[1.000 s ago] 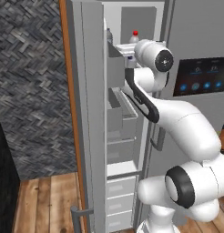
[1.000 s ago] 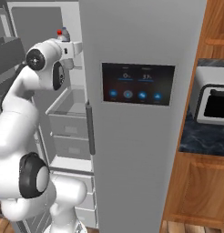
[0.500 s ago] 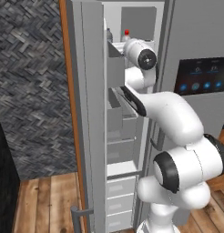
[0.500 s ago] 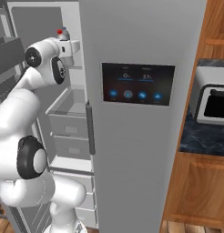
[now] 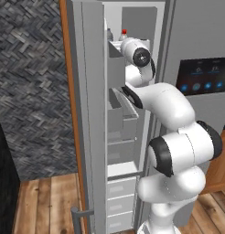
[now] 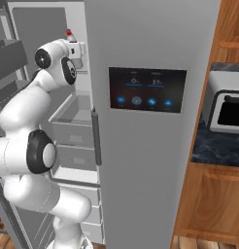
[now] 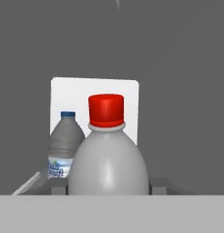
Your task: Take the bottled waters from the counter and place them in the freezer to freeze. Close the freezer door after placing the bottles.
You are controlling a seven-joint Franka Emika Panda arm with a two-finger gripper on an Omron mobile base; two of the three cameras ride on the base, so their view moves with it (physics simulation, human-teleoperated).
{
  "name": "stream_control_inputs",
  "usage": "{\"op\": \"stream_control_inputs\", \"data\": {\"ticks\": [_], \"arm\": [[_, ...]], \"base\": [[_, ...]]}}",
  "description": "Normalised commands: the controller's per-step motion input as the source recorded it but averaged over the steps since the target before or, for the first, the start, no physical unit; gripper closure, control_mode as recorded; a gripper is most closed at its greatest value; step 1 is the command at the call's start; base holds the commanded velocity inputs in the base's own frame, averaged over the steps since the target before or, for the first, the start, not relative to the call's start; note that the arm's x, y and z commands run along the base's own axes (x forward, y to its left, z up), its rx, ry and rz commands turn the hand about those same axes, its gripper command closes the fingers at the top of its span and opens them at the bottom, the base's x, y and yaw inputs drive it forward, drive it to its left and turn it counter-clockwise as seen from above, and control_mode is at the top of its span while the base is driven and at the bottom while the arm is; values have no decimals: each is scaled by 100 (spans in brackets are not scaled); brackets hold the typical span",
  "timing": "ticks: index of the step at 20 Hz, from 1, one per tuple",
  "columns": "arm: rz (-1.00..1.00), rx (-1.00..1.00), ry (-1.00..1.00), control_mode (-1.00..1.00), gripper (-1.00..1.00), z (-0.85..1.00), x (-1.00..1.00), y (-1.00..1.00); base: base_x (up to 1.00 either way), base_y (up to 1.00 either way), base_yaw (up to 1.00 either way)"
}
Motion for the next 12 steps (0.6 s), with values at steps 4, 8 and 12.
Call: {"op": "stream_control_inputs", "data": {"ticks": [4, 8, 12], "arm": [[0, 7, 0, -100, 100, 0, 19, -21], [0, 15, 3, -100, 100, 0, 28, -13], [0, 7, 8, -100, 100, -6, 33, -1]], "base": [[0, 0, 0], [0, 0, 0], [0, 0, 0]]}}
